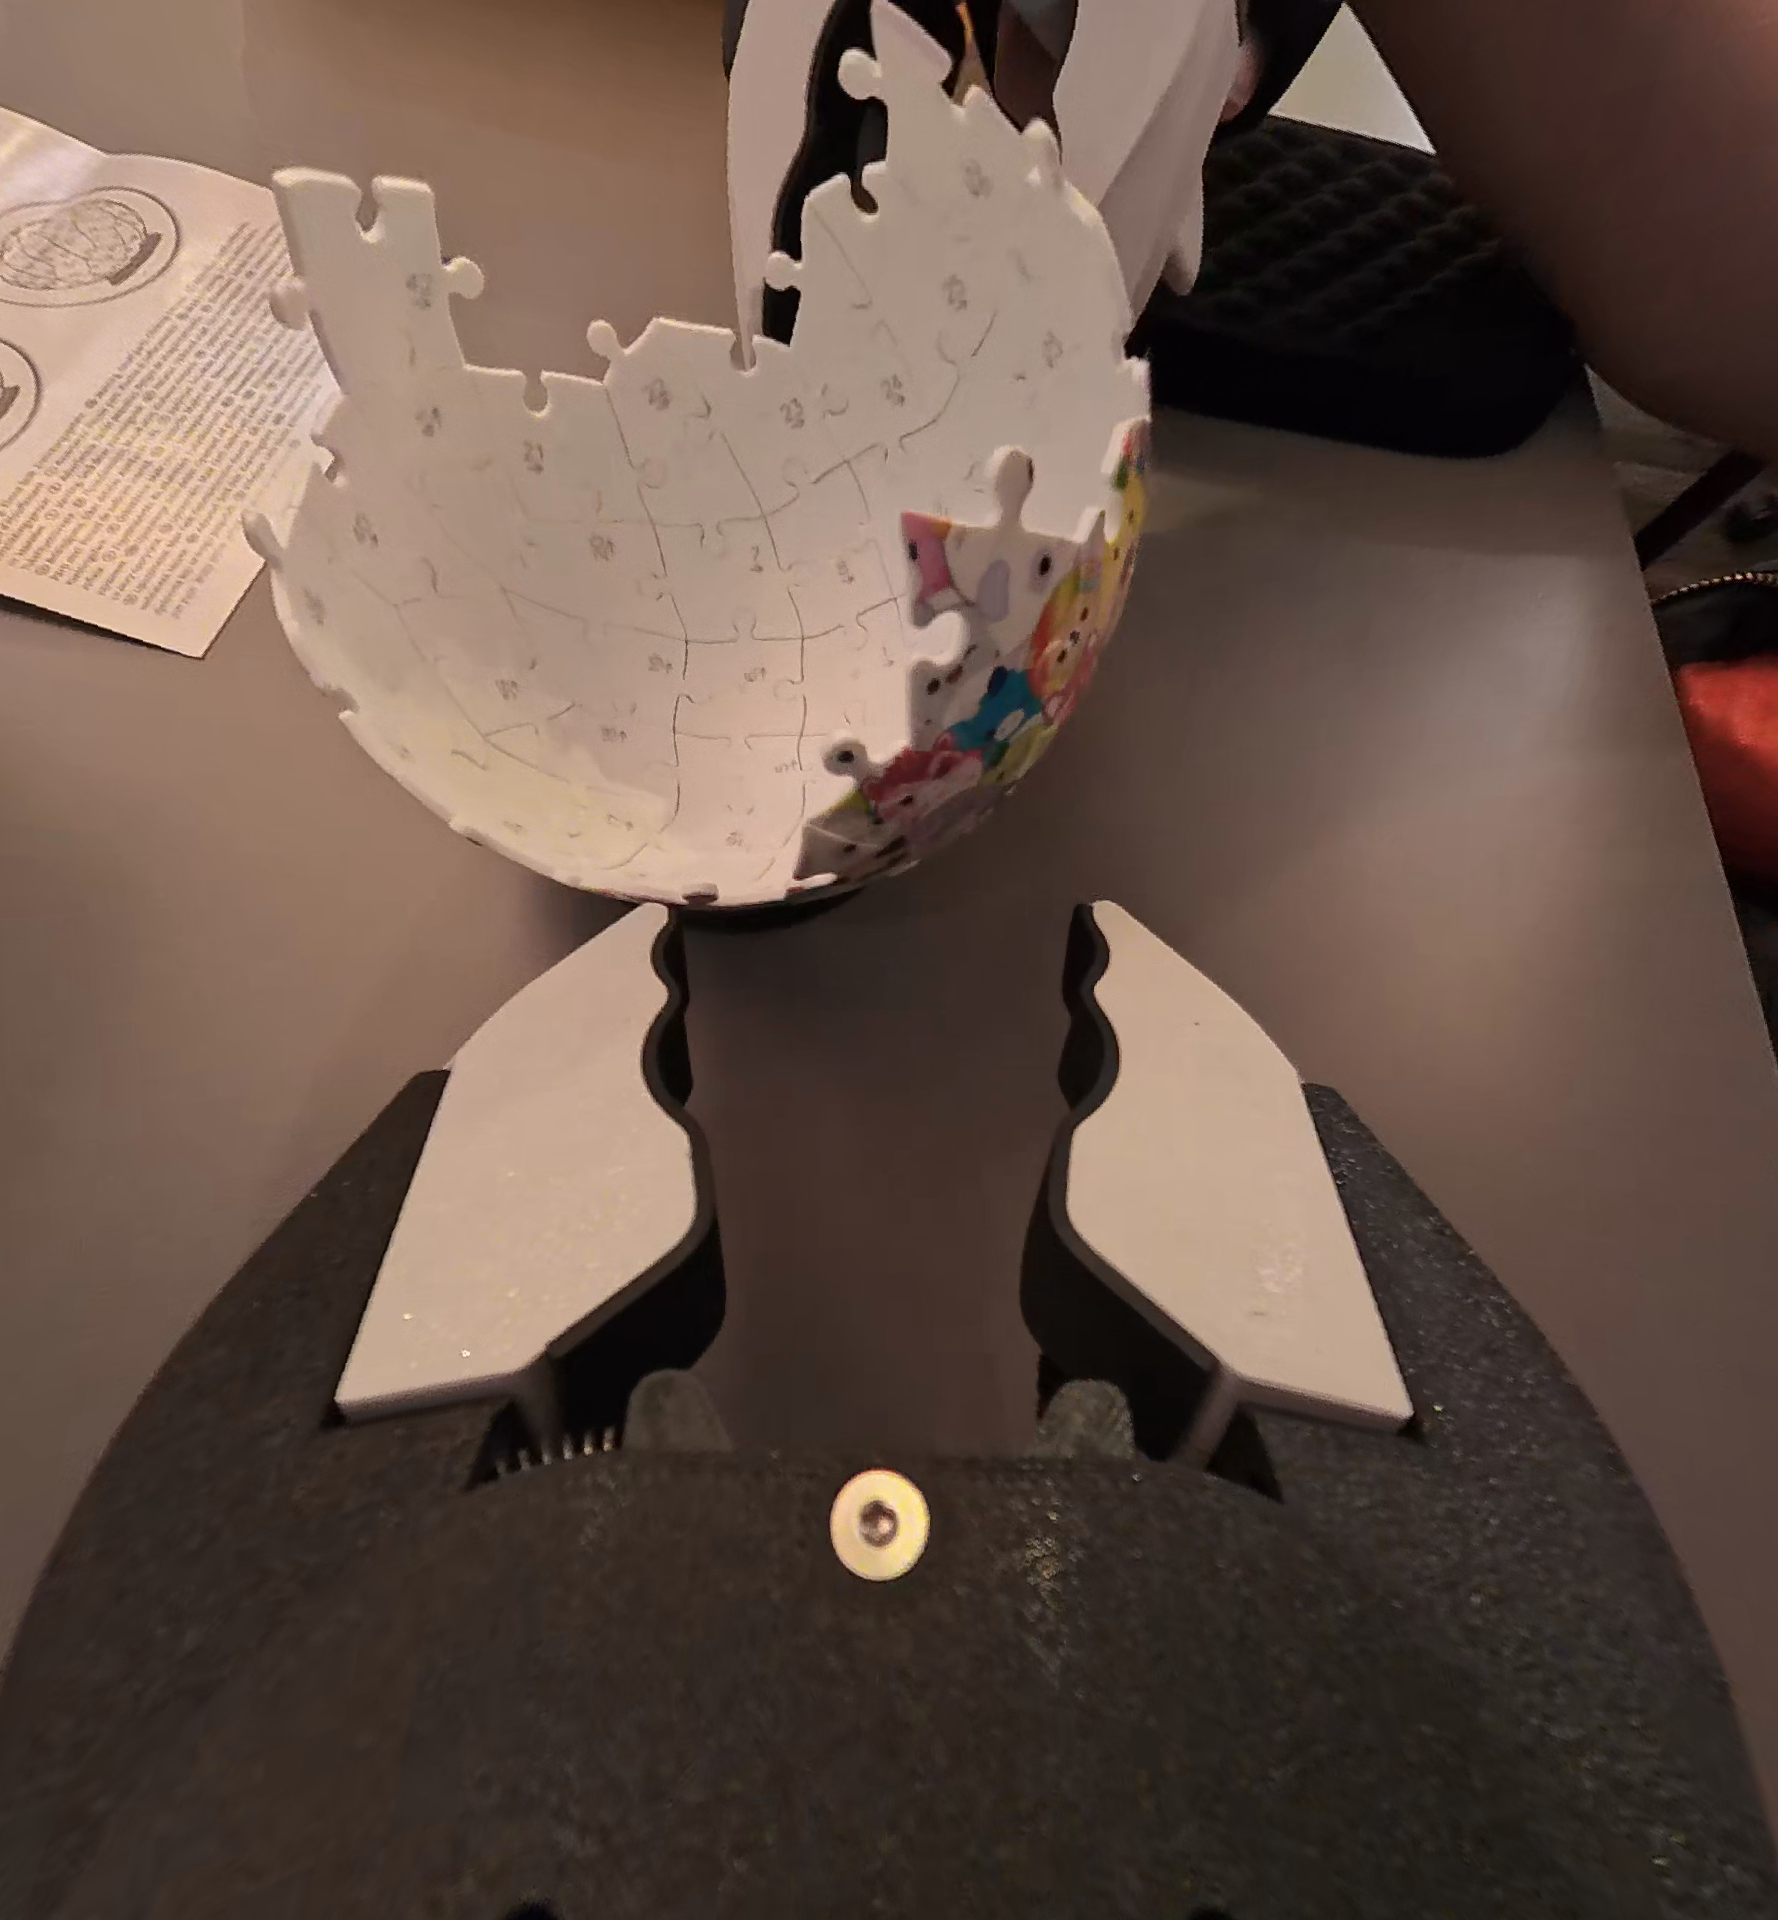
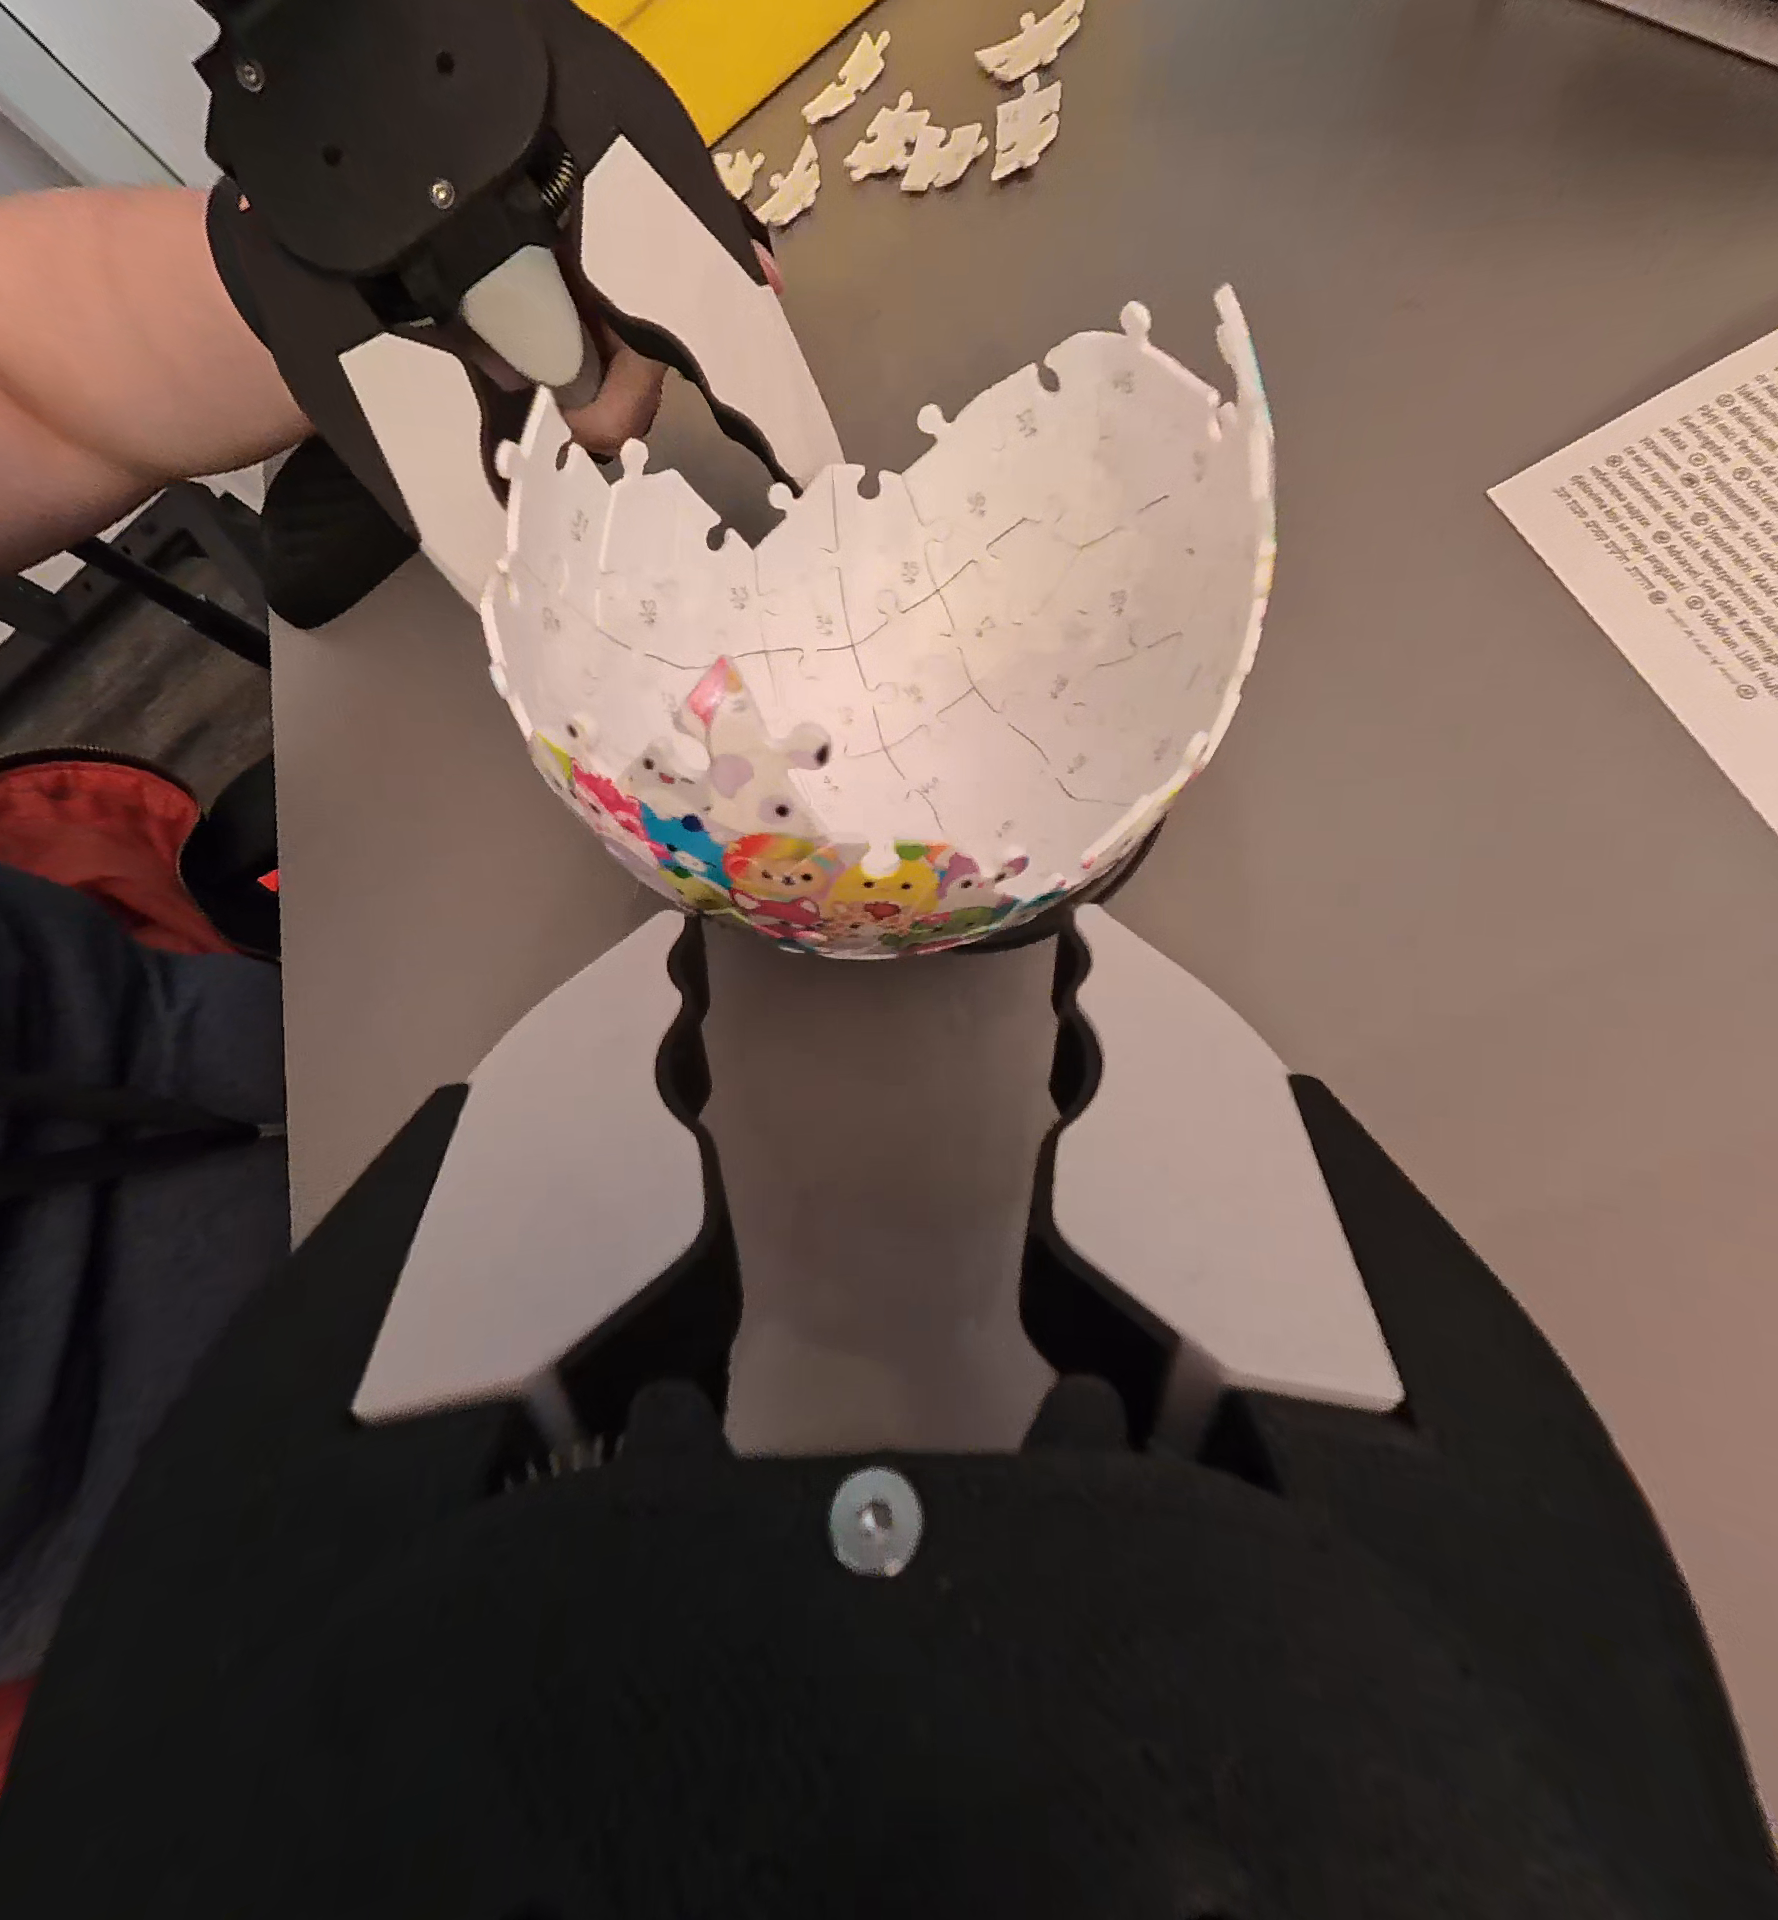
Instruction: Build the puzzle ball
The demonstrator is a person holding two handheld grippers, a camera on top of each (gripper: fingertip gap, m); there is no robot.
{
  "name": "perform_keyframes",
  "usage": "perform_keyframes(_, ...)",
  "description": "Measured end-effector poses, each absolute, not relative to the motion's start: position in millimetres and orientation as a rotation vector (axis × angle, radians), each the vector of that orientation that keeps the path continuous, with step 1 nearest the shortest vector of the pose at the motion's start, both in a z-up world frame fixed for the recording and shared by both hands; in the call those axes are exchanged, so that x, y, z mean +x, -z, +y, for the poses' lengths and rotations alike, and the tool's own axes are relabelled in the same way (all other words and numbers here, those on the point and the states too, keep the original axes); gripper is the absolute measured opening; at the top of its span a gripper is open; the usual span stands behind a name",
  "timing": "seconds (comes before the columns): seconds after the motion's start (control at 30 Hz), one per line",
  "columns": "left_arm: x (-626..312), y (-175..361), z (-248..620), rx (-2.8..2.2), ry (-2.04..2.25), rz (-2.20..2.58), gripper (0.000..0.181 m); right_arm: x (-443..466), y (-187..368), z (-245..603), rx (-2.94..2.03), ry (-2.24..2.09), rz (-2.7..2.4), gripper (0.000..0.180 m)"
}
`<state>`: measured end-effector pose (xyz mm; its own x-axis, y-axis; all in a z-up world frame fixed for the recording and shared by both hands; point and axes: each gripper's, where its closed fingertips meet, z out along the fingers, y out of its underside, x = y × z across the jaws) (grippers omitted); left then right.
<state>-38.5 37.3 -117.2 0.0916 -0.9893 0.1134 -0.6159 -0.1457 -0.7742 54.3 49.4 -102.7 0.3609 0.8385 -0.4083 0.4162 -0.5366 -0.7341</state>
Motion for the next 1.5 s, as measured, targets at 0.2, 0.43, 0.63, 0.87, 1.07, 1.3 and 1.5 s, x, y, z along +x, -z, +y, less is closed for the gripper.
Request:
perform_keyframes(0.2,-36.4,115.1,27.9,-1.804,0.903,1.59,0.068,57.2,102.8,49.6,-2.105,-1.05,-1.095,0.066)
perform_keyframes(0.43,-40.3,115.8,24.5,-1.817,0.909,1.571,0.067,64.6,109.9,48.1,-2.12,-0.994,-1.099,0.066)
perform_keyframes(0.63,-66.4,88.7,17.9,-1.778,0.945,1.459,0.064,81.2,95.8,41.8,-2.071,-0.827,-1.022,0.066)
perform_keyframes(0.87,-131.2,35.1,-9.4,-1.637,0.998,1.208,0.067,92.3,44.1,23.4,-1.813,-0.471,-0.878,0.068)
perform_keyframes(1.07,-208.5,9.8,-12.3,-1.591,0.697,1.026,0.064,78.6,-7.0,0.9,-1.459,-0.47,-0.786,0.066)
perform_keyframes(1.3,-278.1,-17.5,-11.7,-1.507,0.438,0.834,0.056,63.5,-18.0,23.1,-1.412,-0.512,-0.745,0.073)
perform_keyframes(1.5,-298.8,9.4,6.6,-1.711,0.188,0.882,0.049,55.8,-87.9,42.2,-1.159,-0.498,-0.671,0.052)
